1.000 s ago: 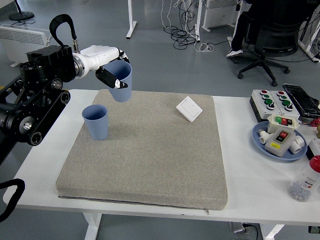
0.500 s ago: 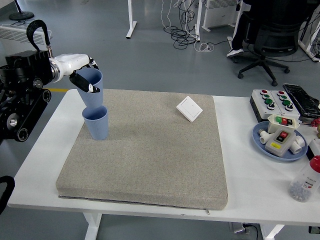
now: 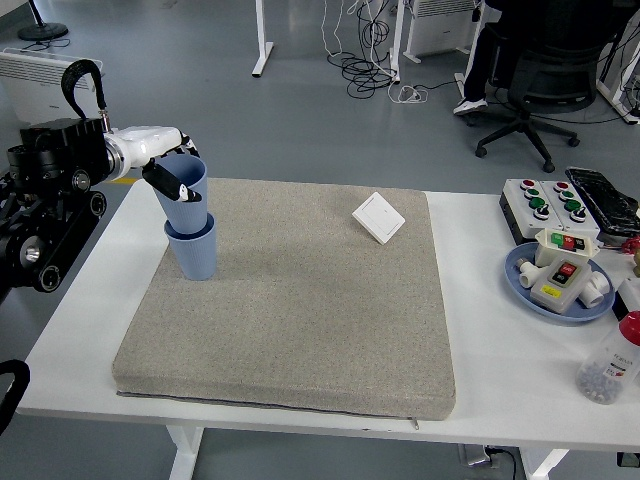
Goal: Push cup pick cup insert cup
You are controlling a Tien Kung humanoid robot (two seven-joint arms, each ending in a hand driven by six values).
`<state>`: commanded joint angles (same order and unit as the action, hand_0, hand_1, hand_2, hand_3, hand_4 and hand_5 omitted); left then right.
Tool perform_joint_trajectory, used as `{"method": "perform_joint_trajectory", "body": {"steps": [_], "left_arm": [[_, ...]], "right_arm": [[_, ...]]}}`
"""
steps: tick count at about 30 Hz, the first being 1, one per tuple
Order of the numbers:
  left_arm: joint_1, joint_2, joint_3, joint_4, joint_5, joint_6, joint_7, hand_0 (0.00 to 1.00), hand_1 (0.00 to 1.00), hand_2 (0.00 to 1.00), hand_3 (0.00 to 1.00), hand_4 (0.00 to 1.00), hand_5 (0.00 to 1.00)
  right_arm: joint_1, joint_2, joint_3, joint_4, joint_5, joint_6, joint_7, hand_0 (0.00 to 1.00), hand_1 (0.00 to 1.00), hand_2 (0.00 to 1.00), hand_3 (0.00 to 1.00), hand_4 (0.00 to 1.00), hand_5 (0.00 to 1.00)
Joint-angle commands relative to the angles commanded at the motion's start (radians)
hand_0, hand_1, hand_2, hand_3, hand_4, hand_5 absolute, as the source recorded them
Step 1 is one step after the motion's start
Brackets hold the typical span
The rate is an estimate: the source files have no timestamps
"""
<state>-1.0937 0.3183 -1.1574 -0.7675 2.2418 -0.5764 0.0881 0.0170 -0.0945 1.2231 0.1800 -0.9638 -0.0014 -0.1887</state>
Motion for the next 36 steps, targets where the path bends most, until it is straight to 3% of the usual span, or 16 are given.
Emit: {"method": "perform_joint_trajectory", "body": {"steps": [11,12,17,18,23,24,29,30,35,36], "left_arm": [[0.01,-0.009,0.009,0.043,0.008,0.049,-0.052,0.523,0.574,0.56,0.518,0.455,0.002],[0.01,-0.009,0.008,0.046,0.017,0.057,-0.062,0.475,0.579,0.587,0.533,0.577,0.002],[0.011,-0.013,0.002,0.06,0.027,0.089,-0.106,0.475,0.579,0.587,0.533,0.577,0.002],[0.011,-0.013,0.002,0.061,0.027,0.09,-0.108,0.686,0.763,0.768,0.652,0.928,0.354],[0.013,-0.016,0.002,0.076,0.027,0.087,-0.116,0.686,0.763,0.768,0.652,0.928,0.354],[0.013,-0.016,0.001,0.078,0.027,0.087,-0.117,0.845,0.881,0.906,0.765,0.982,0.415],[0.014,-0.018,-0.008,0.091,0.027,0.083,-0.116,0.845,0.881,0.906,0.765,0.982,0.415],[0.014,-0.018,-0.009,0.092,0.027,0.083,-0.116,0.931,0.956,0.998,0.871,0.998,0.435],[0.016,-0.019,-0.012,0.093,0.027,0.093,-0.115,0.931,0.956,0.998,0.871,0.998,0.435],[0.017,-0.019,-0.012,0.092,0.027,0.096,-0.116,0.953,0.971,0.998,0.915,0.998,0.467]], "right_arm": [[0.004,-0.002,-0.008,0.0,0.003,0.002,0.0,0.693,0.595,0.609,0.548,0.109,0.461],[0.004,-0.001,-0.007,0.0,0.003,0.002,0.0,0.693,0.595,0.608,0.547,0.109,0.461],[0.005,-0.001,-0.011,0.0,0.006,0.001,0.001,0.693,0.595,0.608,0.547,0.109,0.461],[0.005,-0.001,-0.012,0.0,0.007,0.001,0.001,0.693,0.595,0.608,0.548,0.109,0.46],[0.006,-0.001,-0.02,0.0,0.013,0.001,0.002,0.693,0.595,0.608,0.548,0.109,0.46],[0.006,-0.001,-0.019,0.0,0.013,0.0,0.002,0.693,0.595,0.608,0.548,0.109,0.459],[0.006,-0.001,-0.015,0.0,0.011,0.001,0.003,0.693,0.595,0.608,0.548,0.109,0.459],[0.007,-0.001,-0.015,0.0,0.011,0.001,0.003,0.693,0.595,0.608,0.548,0.11,0.459],[0.007,-0.001,-0.012,0.0,0.007,0.001,0.002,0.693,0.595,0.608,0.548,0.11,0.459],[0.007,-0.001,-0.011,0.0,0.007,0.001,0.002,0.693,0.595,0.608,0.547,0.109,0.459]]}}
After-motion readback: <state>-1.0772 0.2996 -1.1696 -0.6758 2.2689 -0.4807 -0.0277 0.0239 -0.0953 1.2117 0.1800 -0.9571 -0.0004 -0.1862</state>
